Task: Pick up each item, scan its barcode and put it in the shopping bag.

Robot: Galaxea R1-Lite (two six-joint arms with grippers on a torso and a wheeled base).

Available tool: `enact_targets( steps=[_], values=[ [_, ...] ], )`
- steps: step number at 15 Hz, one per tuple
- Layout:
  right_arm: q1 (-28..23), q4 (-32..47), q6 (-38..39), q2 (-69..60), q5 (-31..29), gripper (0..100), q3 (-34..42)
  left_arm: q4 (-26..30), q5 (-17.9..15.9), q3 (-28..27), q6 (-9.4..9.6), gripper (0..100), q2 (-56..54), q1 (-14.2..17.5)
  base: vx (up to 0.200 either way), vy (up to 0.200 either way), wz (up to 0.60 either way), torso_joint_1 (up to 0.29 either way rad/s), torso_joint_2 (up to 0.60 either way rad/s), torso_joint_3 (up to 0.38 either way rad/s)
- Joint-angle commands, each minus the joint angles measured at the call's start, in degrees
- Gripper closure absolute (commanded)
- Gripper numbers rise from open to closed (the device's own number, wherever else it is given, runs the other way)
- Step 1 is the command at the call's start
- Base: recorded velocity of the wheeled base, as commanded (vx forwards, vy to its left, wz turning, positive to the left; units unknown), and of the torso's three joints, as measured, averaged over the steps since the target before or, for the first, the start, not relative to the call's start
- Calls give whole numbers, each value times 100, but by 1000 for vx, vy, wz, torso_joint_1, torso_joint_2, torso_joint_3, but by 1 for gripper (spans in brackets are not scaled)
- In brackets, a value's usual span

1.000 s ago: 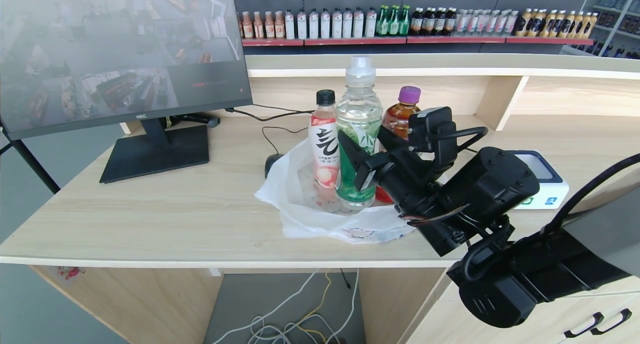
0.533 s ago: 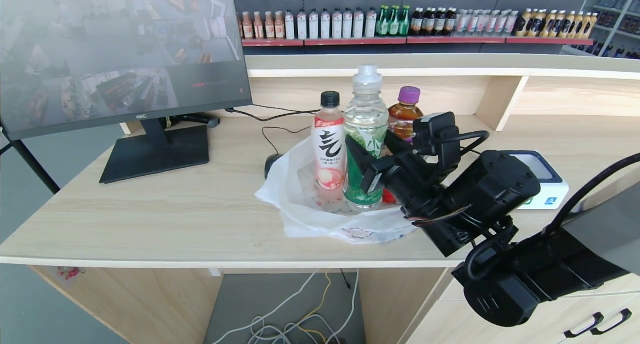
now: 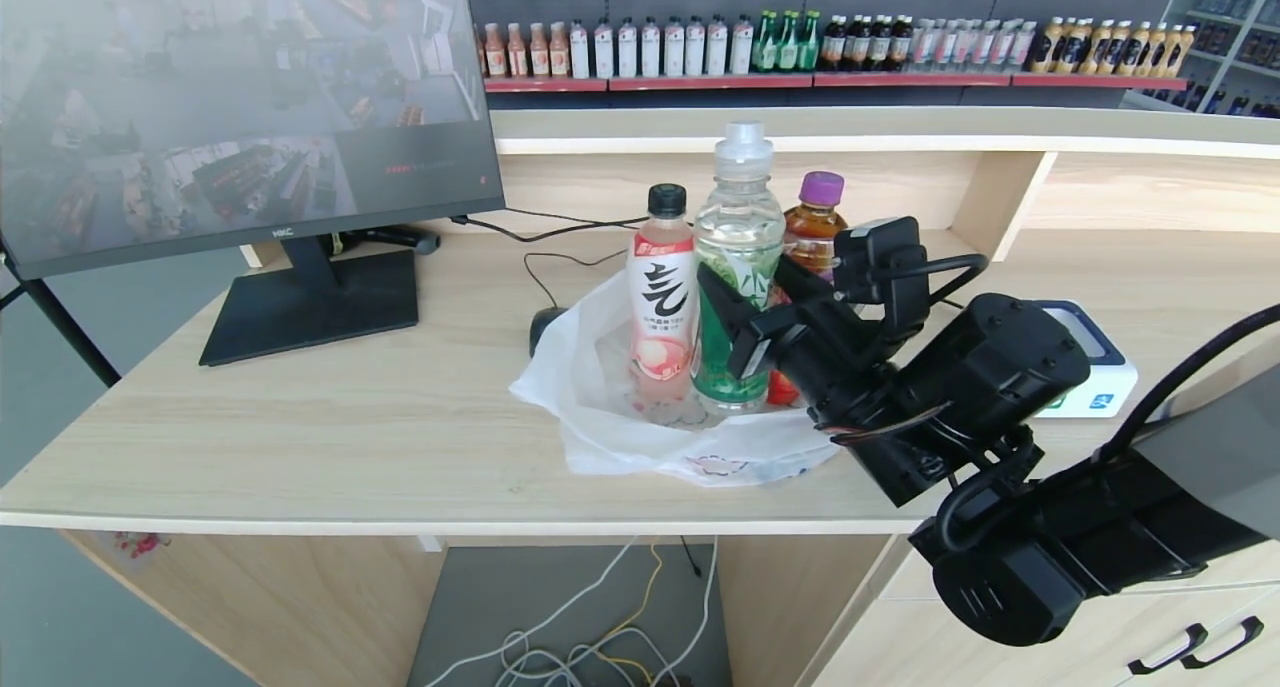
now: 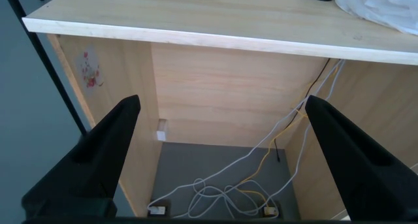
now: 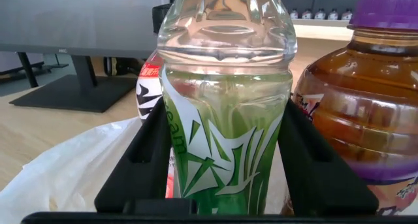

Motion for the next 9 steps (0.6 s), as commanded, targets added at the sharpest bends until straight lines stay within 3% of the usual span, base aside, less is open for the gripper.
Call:
enact_targets(
  steps=[1, 9],
  values=[
    [-67, -8, -4, -21, -3, 100, -17, 0, 2, 0, -6, 0, -2, 0, 0, 0, 0, 0, 0, 0],
    [-14, -8, -13, 31, 5, 100, 256, 0, 2, 0, -6, 0, -2, 0, 0, 0, 0, 0, 0, 0]
  ],
)
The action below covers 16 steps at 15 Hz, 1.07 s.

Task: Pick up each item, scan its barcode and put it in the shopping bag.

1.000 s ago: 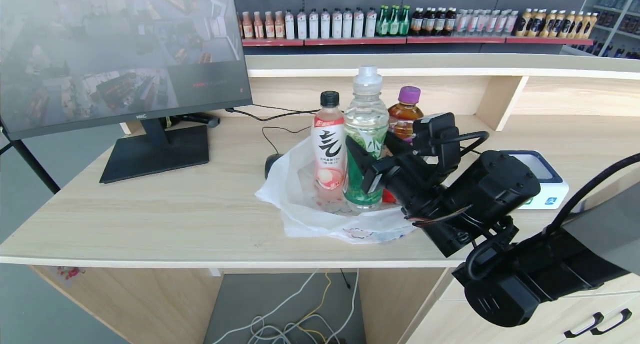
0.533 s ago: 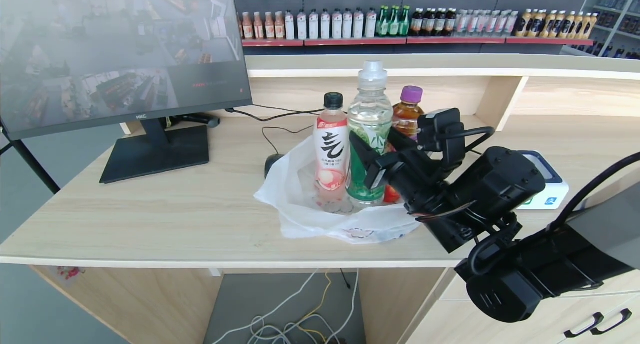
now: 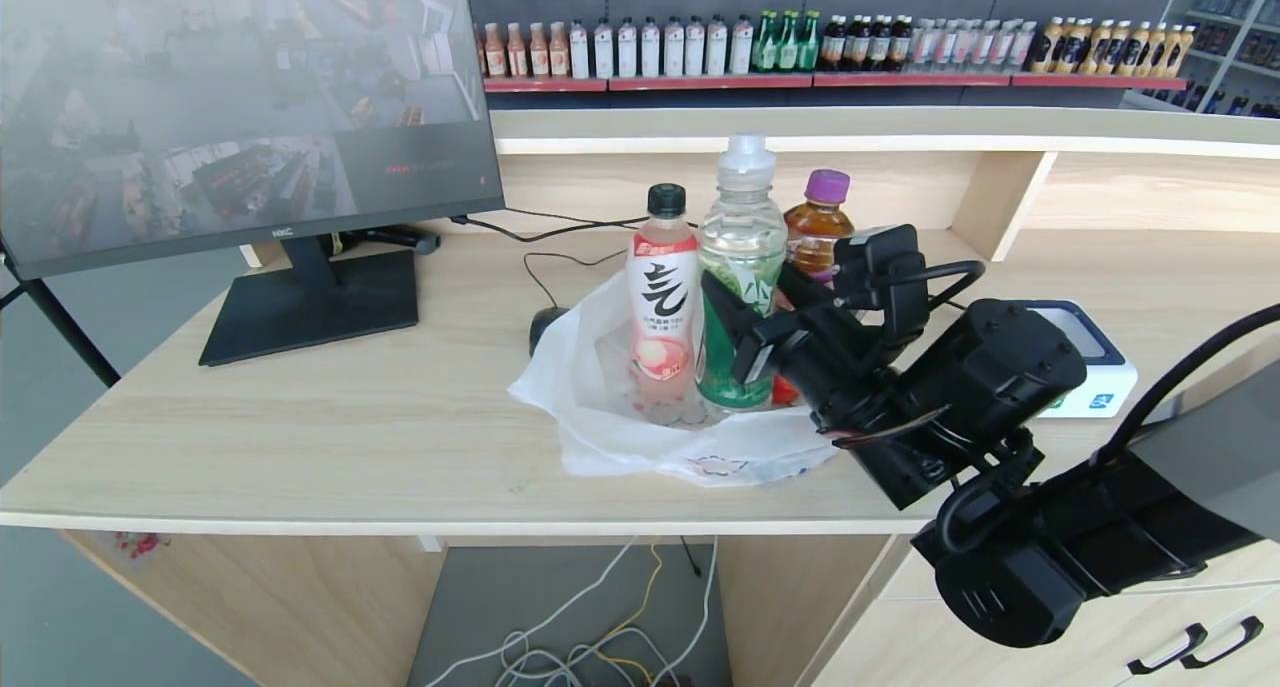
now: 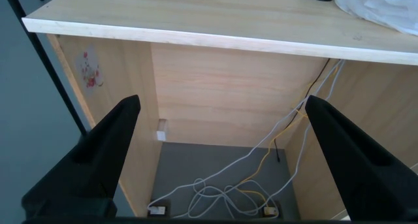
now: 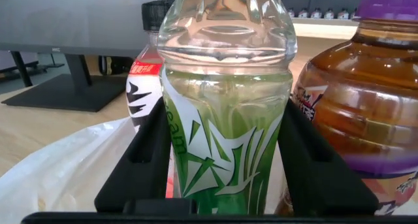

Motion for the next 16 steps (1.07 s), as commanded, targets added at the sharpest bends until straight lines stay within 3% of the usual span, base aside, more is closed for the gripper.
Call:
enact_targets(
  steps=[1, 7, 16],
  values=[
    [67, -6, -2, 23, 3, 100, 164, 0, 0, 0, -6, 0, -2, 0, 0, 0, 0, 0, 0, 0],
    [58, -6, 51, 129, 3, 100, 199, -9, 0, 0, -6, 0, -2, 0, 0, 0, 0, 0, 0, 0],
    [102, -6, 51, -258, 3, 100, 894, -9, 0, 0, 3, 0, -2, 0, 0, 0, 0, 0, 0, 0]
  ],
)
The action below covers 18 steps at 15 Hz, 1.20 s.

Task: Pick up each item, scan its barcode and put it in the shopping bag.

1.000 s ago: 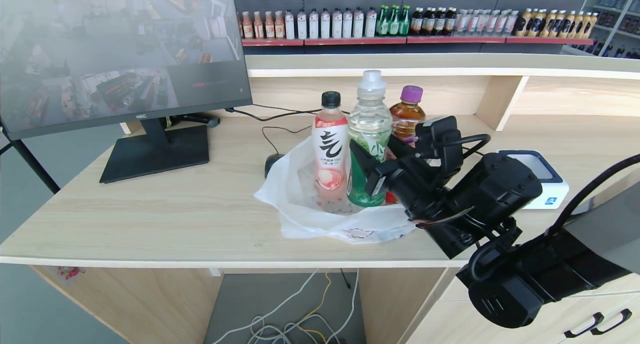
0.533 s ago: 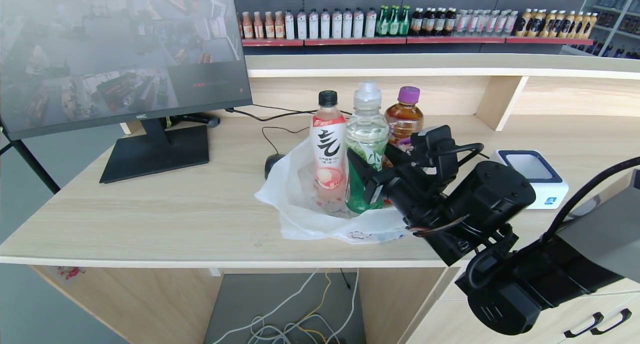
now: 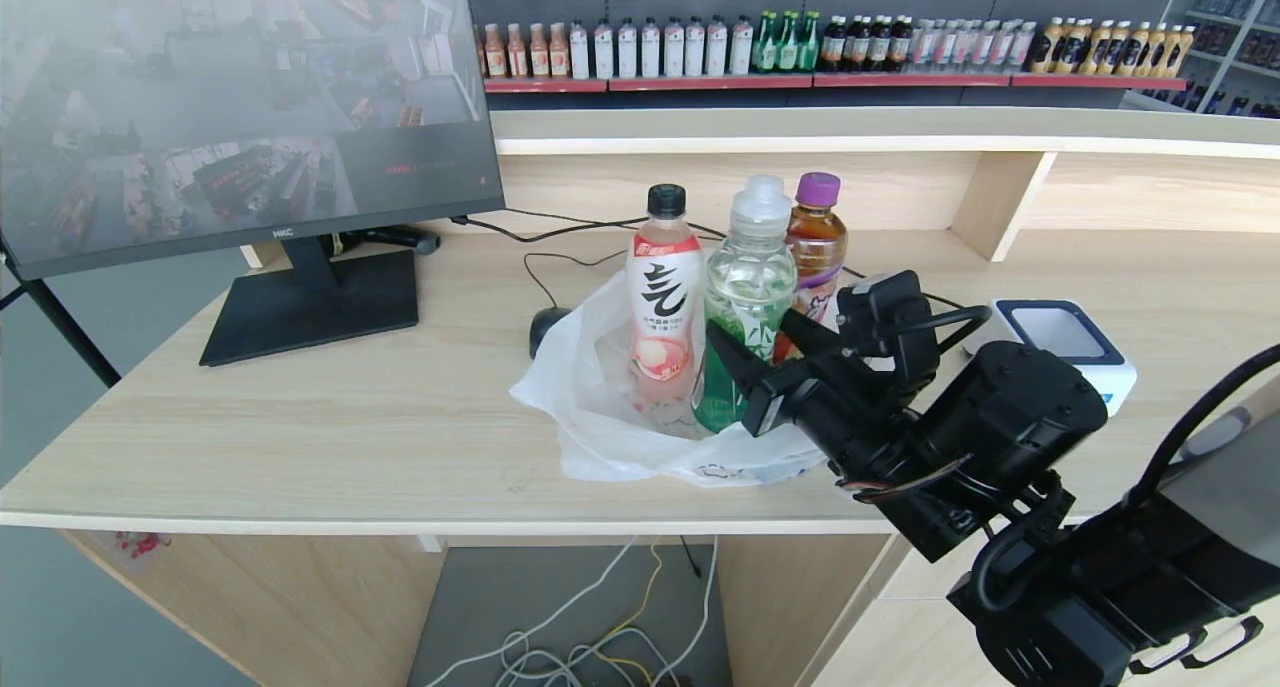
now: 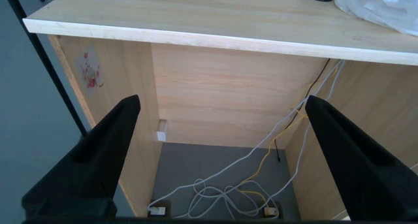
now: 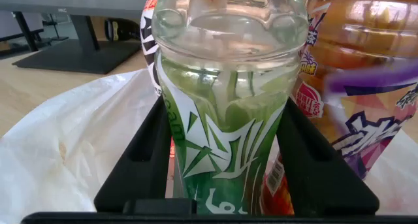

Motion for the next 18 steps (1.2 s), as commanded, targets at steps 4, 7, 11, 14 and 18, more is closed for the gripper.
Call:
enact_targets(
  steps=[4, 7, 11, 14, 18],
  values=[
    [19, -6, -1, -64, -2, 100, 169, -1, 0, 0, -13, 0, -2, 0, 0, 0, 0, 0, 0, 0],
    [19, -6, -1, -73, -2, 100, 187, -1, 0, 0, -4, 0, -2, 0, 0, 0, 0, 0, 0, 0],
    [19, -6, -1, -55, 42, 100, 231, -1, 0, 0, -13, 0, -2, 0, 0, 0, 0, 0, 0, 0],
    [19, -6, -1, -81, 60, 100, 231, -1, 0, 0, -4, 0, -2, 0, 0, 0, 0, 0, 0, 0],
    [1, -6, -28, -143, 174, 100, 213, -1, 0, 0, -4, 0, -2, 0, 0, 0, 0, 0, 0, 0]
  ],
)
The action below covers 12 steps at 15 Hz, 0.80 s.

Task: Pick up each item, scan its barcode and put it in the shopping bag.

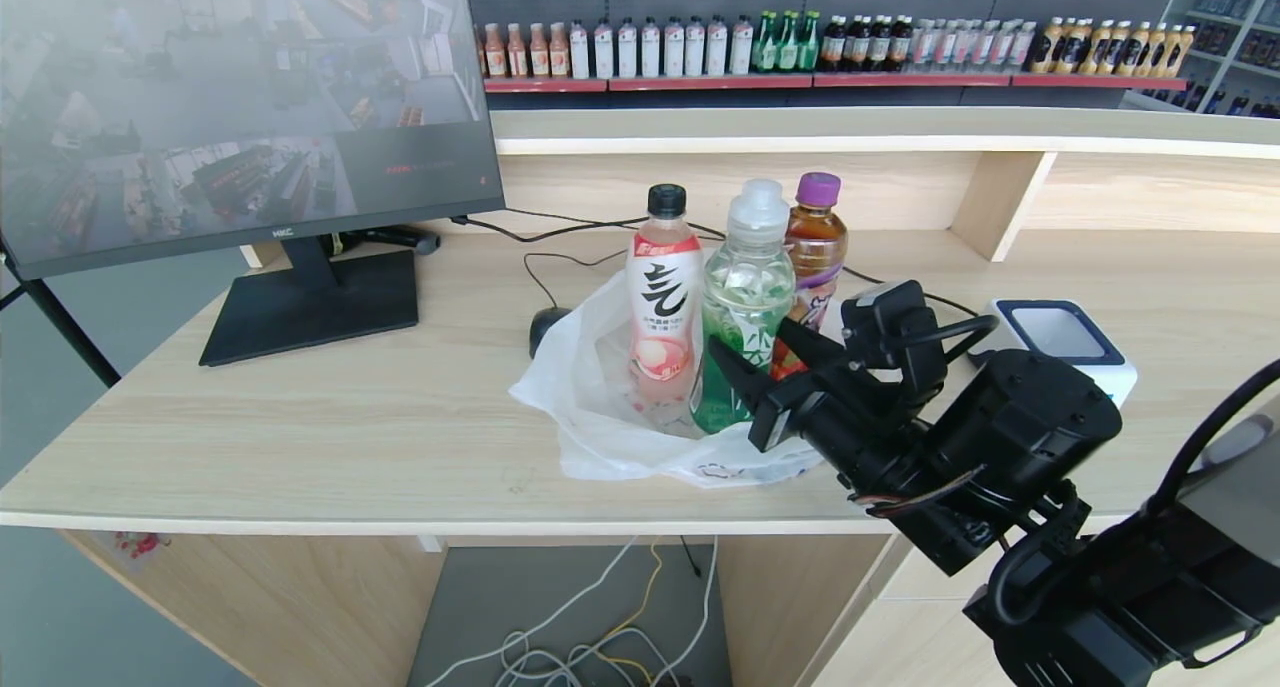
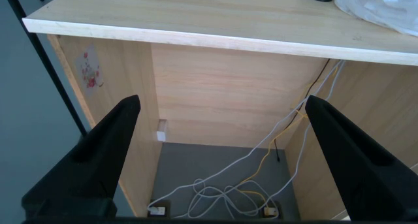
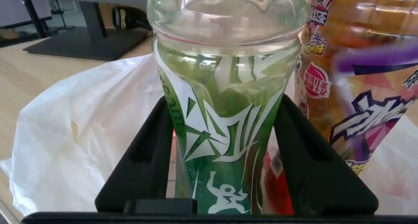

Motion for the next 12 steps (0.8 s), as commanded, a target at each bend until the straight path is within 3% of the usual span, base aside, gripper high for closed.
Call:
enact_targets(
  steps=[1, 3, 4, 12],
  values=[
    [-2, -25, 5, -22, 1, 100, 1, -1, 0, 0, -8, 0, -2, 0, 0, 0, 0, 0, 0, 0],
    [-20, -25, 23, -22, 1, 100, 19, -1, 0, 0, -8, 0, -2, 0, 0, 0, 0, 0, 0, 0],
    [-37, -25, 67, -57, 1, 0, 1, -1, 0, 0, -8, 0, -2, 0, 0, 0, 0, 0, 0, 0],
    [-2, -25, 120, -752, 1, 0, 643, 7, 0, 0, 1, 0, -2, 0, 0, 0, 0, 0, 0, 0]
  ],
)
